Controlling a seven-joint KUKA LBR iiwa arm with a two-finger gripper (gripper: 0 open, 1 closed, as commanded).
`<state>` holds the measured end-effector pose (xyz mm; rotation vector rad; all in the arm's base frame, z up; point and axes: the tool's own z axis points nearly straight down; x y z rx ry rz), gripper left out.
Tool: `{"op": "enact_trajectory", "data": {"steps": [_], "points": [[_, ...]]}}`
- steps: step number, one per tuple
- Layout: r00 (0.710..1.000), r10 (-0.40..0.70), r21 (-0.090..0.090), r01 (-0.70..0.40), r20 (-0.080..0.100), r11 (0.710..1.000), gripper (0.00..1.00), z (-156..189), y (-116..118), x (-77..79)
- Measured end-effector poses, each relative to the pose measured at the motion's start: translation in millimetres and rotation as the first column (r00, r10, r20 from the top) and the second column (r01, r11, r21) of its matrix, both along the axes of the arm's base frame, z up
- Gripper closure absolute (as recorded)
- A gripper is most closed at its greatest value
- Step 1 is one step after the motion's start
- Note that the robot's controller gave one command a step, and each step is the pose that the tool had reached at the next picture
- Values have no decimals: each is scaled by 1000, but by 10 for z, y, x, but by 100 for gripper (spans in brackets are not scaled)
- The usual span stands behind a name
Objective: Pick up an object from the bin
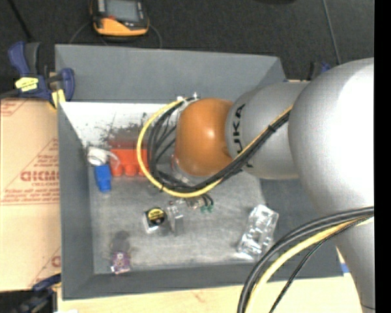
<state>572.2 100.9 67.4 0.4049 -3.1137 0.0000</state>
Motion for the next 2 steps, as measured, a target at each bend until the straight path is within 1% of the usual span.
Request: {"op": "enact_trajectory", "data": {"steps": [1, 2], "points": [[999, 44, 1, -44, 3, 999, 0, 30, 160, -207], [999, 40, 1, -40, 3, 999, 100, 32, 156, -205]]}}
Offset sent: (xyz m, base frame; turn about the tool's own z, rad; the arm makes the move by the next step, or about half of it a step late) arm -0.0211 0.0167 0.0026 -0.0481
